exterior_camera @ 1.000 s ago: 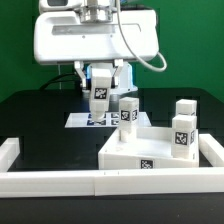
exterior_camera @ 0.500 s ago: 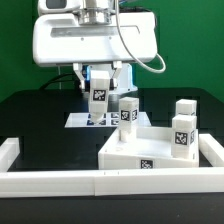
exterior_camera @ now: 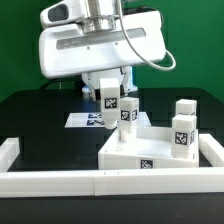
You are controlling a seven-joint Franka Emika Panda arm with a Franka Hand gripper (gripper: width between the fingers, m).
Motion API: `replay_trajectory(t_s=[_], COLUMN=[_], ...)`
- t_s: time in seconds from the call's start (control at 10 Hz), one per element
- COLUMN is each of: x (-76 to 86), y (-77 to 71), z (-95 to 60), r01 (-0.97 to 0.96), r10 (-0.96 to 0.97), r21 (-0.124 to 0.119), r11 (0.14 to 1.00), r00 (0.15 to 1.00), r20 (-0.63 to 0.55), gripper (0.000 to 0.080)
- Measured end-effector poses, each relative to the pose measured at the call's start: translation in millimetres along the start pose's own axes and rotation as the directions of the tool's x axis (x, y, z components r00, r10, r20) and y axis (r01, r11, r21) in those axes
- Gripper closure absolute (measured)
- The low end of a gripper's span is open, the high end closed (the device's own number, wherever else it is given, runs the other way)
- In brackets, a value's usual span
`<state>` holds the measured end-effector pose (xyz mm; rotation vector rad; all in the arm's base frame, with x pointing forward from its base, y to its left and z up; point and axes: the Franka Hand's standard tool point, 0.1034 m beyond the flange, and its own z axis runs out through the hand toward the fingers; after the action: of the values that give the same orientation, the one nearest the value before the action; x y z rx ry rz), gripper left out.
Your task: Assemble square table
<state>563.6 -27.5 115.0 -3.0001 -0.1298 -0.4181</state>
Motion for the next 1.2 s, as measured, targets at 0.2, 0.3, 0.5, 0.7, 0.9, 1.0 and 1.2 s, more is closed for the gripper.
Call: replay_trajectory(t_s=[0.2, 0.3, 0.5, 0.7, 0.9, 1.0, 1.2], x=[0.8, 0.6, 0.2, -0.7, -4.0, -1.1, 2.2], y=[2.3, 2.6, 2.8, 3.4, 5.7, 8.8, 20.3], z=[2.3, 2.5, 2.8, 4.2, 13.8, 16.0, 17.4], r01=[0.008, 0.007, 0.007, 0.002, -0.011, -0.002, 0.021], r10=[-0.008, -0.007, -0.007, -0.002, 0.01, 0.001, -0.023], r21=[-0.021, -0.021, -0.021, -0.023, -0.026, -0.026, -0.057], r11=[1.0, 1.0, 1.0, 1.0, 1.0, 1.0, 0.998], r00=[1.0, 1.0, 1.0, 1.0, 1.0, 1.0, 0.999], r20=[-0.013, -0.013, -0.012, -0.013, -0.009, -0.011, -0.039], gripper=[0.0509, 0.0509, 0.0509, 0.0509, 0.0509, 0.0509, 0.0509])
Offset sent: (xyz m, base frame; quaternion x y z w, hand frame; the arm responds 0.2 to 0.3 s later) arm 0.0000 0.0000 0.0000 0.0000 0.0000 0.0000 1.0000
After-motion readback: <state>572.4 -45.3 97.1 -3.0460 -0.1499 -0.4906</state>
